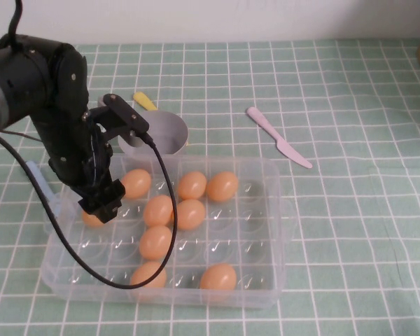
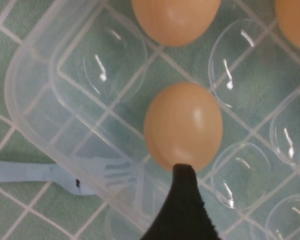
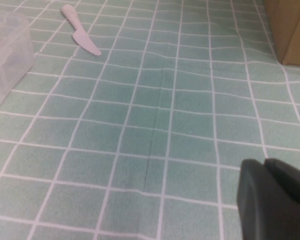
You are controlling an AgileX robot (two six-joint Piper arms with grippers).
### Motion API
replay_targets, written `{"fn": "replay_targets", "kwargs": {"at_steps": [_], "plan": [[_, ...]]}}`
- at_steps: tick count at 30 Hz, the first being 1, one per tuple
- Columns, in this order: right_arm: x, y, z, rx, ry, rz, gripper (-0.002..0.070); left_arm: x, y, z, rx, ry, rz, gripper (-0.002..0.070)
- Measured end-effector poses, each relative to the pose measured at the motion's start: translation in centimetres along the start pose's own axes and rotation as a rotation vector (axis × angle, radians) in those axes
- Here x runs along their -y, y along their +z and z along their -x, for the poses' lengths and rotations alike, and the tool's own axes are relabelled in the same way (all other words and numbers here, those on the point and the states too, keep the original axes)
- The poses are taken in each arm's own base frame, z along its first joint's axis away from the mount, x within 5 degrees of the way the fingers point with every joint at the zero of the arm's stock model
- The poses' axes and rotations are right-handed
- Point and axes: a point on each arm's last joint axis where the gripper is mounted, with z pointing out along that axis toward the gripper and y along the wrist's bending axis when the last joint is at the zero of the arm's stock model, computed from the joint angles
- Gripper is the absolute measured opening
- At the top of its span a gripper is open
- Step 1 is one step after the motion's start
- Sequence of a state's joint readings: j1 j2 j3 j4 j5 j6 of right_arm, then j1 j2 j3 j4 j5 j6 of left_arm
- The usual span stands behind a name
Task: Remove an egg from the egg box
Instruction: Pick up the egg from the plastic box
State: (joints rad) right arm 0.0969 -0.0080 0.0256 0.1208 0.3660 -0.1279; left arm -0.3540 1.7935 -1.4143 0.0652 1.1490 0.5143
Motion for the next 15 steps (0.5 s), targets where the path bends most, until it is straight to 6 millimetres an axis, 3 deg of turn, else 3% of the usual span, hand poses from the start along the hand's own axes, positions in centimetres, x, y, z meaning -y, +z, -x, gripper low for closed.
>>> {"fn": "replay_targets", "kwargs": {"at_steps": [15], "plan": [[0.0, 0.0, 0.0, 0.0, 0.0, 0.0, -0.0017, -0.5, 1.3, 0.5, -0.012, 0.096, 0.027, 0.0498]]}}
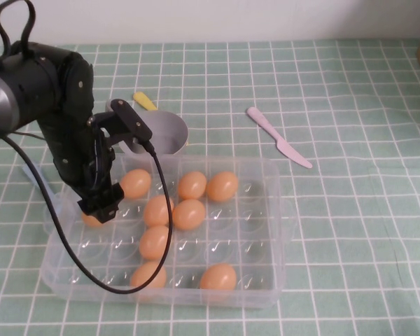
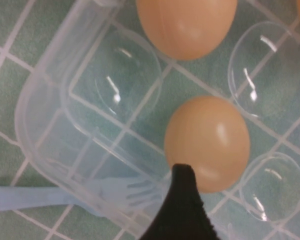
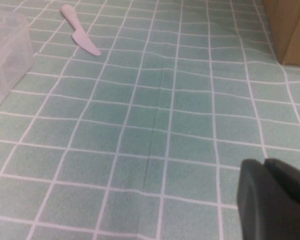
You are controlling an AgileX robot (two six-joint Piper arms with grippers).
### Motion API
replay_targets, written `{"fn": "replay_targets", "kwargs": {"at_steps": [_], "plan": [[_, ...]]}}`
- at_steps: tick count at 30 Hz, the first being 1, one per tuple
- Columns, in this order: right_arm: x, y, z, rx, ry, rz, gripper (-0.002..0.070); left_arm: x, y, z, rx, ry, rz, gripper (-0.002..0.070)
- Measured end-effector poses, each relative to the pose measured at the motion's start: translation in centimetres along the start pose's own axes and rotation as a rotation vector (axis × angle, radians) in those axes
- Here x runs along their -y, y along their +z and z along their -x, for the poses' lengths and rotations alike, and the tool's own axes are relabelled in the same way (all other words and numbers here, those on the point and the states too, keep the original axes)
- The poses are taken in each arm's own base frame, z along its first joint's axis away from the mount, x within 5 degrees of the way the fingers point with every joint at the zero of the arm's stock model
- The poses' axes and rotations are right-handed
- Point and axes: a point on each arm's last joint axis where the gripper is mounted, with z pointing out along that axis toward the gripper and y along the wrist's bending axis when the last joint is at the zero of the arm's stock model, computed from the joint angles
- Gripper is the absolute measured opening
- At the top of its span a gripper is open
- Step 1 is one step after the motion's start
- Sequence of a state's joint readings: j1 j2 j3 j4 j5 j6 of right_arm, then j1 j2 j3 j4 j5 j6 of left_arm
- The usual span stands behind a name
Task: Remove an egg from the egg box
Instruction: Pick up the egg from the plastic box
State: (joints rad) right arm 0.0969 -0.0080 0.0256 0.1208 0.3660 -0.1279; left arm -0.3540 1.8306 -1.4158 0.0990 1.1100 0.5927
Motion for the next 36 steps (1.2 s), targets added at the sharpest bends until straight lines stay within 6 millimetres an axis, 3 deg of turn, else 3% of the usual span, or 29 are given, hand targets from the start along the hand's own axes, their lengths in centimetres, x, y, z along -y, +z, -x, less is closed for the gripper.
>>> {"fn": "replay_targets", "kwargs": {"at_steps": [10, 24, 36], "plan": [[0.0, 0.0, 0.0, 0.0, 0.0, 0.0, -0.0017, -0.3, 0.6, 0.4, 0.018, 0.023, 0.014, 0.0498], [0.0, 0.0, 0.0, 0.0, 0.0, 0.0, -0.0017, -1.6, 2.9, 0.3, 0.025, -0.004, -0.015, 0.0498], [0.0, 0.0, 0.0, 0.0, 0.0, 0.0, -0.0017, -1.7, 3.1, 0.6, 0.043, 0.014, -0.004, 0.0498]]}}
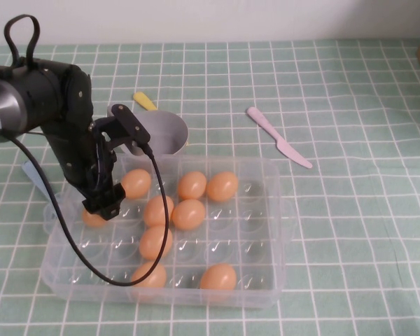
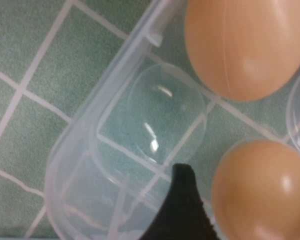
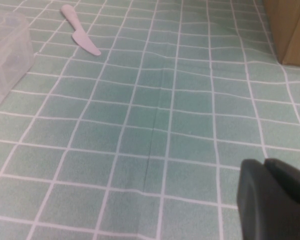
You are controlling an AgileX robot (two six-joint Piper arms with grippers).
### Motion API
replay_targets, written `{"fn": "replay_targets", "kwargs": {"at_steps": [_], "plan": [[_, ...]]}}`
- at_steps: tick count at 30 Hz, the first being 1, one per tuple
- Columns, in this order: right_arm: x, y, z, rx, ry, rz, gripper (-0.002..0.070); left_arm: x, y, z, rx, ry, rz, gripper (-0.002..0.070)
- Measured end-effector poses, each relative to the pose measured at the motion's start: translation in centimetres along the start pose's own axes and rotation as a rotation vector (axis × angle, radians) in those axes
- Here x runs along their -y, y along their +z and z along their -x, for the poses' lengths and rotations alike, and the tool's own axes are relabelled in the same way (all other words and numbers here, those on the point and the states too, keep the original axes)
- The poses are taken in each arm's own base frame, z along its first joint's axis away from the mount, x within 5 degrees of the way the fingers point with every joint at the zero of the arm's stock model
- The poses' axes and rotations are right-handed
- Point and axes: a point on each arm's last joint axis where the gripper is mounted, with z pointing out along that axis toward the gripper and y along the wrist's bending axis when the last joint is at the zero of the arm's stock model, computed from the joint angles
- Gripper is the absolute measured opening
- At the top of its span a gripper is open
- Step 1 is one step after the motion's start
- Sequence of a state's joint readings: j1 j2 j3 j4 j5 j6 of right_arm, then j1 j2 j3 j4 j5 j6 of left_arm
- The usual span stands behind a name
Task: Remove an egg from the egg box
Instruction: Pick up the egg from the plastic box
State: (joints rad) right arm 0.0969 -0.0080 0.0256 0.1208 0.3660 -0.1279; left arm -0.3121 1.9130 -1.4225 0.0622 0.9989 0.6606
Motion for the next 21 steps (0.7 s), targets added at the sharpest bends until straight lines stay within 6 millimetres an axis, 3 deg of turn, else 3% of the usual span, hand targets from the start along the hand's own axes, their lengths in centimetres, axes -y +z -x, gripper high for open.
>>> {"fn": "replay_targets", "kwargs": {"at_steps": [21], "plan": [[0.0, 0.0, 0.0, 0.0, 0.0, 0.0, -0.0017, 0.0, 2.2, 0.2, -0.036, 0.001, -0.034, 0.0498]]}}
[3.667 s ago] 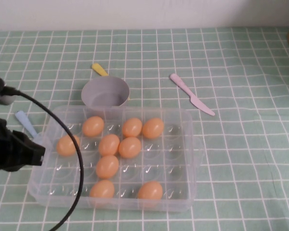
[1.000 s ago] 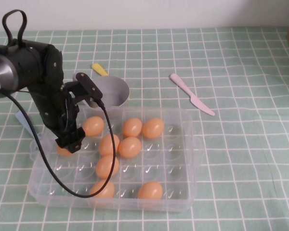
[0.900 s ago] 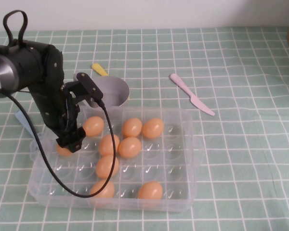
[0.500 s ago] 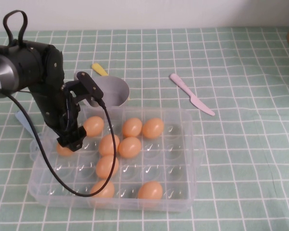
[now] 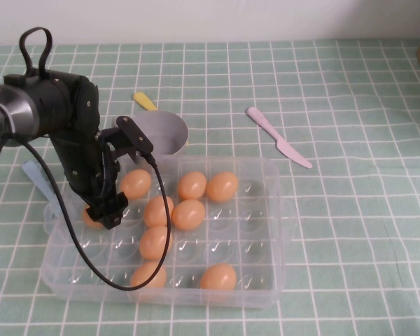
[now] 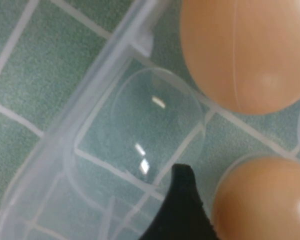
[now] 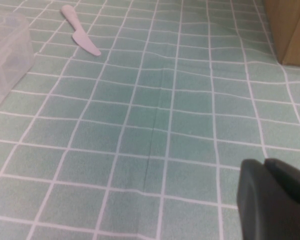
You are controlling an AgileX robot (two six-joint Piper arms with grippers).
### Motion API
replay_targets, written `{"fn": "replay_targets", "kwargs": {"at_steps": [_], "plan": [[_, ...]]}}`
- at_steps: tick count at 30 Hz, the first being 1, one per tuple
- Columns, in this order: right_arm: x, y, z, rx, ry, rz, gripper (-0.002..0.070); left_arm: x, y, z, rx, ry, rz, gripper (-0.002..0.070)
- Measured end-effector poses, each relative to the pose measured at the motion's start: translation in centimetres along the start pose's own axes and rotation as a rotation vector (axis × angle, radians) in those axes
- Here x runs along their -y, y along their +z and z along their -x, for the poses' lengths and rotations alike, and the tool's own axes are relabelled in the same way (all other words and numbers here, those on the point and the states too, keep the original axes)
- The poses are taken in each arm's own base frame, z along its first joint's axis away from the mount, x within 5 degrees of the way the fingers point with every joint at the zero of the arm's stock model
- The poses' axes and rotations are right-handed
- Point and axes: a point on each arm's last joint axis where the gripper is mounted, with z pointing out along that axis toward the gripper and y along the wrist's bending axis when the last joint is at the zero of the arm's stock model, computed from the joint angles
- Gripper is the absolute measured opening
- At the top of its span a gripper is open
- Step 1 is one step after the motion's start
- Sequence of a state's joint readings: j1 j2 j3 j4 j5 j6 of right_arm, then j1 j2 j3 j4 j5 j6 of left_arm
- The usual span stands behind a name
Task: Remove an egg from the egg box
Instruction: Pick up the egg from the plastic box, then place the egg in the bowl
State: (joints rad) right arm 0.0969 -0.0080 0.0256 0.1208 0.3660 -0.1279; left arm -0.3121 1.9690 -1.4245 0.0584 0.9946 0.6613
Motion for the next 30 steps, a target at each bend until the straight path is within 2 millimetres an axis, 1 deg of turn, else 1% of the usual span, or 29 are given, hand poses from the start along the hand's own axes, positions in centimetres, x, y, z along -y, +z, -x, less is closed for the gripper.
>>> {"fn": "replay_targets", "kwargs": {"at_steps": [3, 5, 11, 17, 19, 21, 25, 28, 30], "plan": [[0.0, 0.0, 0.0, 0.0, 0.0, 0.0, -0.0017, 0.0, 0.1, 0.0, -0.002, 0.002, -0.001, 0.0489], [0.0, 0.0, 0.0, 0.0, 0.0, 0.0, -0.0017, 0.0, 0.1, 0.0, -0.005, 0.002, -0.004, 0.047], [0.0, 0.0, 0.0, 0.0, 0.0, 0.0, -0.0017, 0.1, 0.1, 0.0, -0.01, -0.002, -0.017, 0.0361], [0.0, 0.0, 0.0, 0.0, 0.0, 0.0, -0.0017, 0.1, -0.3, -0.1, -0.002, 0.0, -0.005, 0.0351], [0.0, 0.0, 0.0, 0.0, 0.0, 0.0, -0.0017, 0.0, -1.2, -0.1, 0.016, 0.004, 0.02, 0.0351], [0.0, 0.0, 0.0, 0.0, 0.0, 0.0, -0.0017, 0.0, -2.5, -0.3, 0.035, 0.004, 0.041, 0.0351], [0.0, 0.0, 0.0, 0.0, 0.0, 0.0, -0.0017, 0.3, -6.0, -0.9, 0.095, -0.004, 0.09, 0.0349], [0.0, 0.0, 0.0, 0.0, 0.0, 0.0, -0.0017, 0.5, -8.4, -1.0, 0.187, -0.039, 0.129, 0.0348], [0.0, 0.0, 0.0, 0.0, 0.0, 0.0, -0.0017, 0.6, -9.5, -0.7, 0.268, -0.08, 0.145, 0.0348]]}}
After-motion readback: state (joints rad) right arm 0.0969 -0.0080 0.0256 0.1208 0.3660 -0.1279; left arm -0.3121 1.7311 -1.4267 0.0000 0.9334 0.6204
